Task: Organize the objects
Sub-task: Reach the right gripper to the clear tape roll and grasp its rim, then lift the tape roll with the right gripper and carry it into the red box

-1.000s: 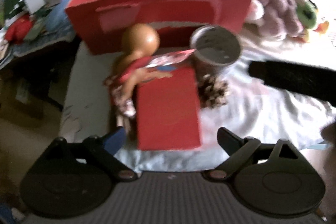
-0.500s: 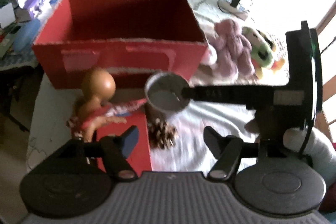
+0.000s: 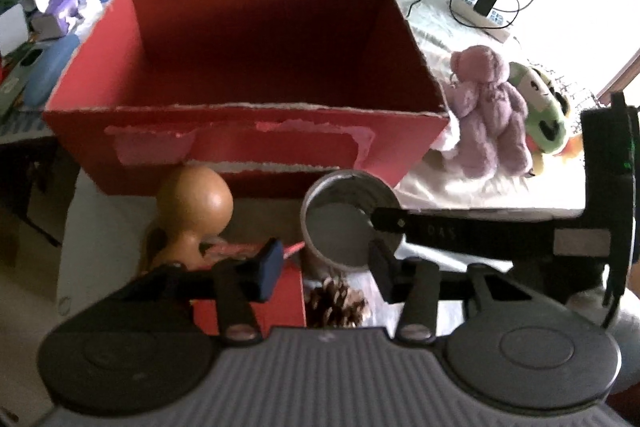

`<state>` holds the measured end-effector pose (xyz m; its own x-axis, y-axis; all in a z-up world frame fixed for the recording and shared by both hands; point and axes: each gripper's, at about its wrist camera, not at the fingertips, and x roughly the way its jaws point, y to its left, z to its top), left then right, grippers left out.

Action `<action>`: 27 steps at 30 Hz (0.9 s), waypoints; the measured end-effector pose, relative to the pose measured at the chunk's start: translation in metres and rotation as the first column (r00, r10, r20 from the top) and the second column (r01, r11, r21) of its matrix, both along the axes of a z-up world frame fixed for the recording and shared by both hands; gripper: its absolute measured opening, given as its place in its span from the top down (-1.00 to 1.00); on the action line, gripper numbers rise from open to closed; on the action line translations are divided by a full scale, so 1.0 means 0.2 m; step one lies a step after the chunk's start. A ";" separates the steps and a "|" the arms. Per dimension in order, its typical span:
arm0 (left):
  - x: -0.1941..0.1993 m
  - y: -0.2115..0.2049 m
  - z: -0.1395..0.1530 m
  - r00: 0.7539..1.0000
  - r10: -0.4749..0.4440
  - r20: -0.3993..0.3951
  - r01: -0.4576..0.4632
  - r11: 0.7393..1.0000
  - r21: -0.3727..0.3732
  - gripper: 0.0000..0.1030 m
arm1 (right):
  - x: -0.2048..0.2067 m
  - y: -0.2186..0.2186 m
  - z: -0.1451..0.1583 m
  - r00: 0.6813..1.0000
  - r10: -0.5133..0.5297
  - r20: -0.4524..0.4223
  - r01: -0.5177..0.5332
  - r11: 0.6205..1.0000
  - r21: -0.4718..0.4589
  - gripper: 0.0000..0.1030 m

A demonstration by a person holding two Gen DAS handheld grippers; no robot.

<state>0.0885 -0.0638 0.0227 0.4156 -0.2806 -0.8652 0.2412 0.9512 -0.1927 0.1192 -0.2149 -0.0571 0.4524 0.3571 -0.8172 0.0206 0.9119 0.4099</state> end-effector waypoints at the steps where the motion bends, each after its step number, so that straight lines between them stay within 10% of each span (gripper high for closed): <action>1: 0.03 -0.01 -0.01 1.000 0.000 -0.007 0.000 1.000 0.001 0.06 | 0.00 0.00 0.00 1.000 -0.003 -0.002 0.003 1.000 0.007 0.62; 15: 0.21 -0.05 -0.14 0.973 -0.210 -0.094 0.202 0.976 -0.082 0.52 | -0.10 -0.05 0.10 0.987 -0.145 0.066 0.148 0.988 -0.043 0.73; 27: 0.18 -0.14 0.14 0.891 -0.451 0.046 0.451 0.871 -0.195 0.53 | -0.34 -0.16 0.39 0.919 -0.345 0.190 0.364 0.928 -0.078 0.75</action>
<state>0.1237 -0.0910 0.0510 0.2027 -0.6005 -0.7735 0.6346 0.6822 -0.3633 0.0512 -0.2470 0.0214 0.6678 0.0602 -0.7419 0.2902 0.8968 0.3340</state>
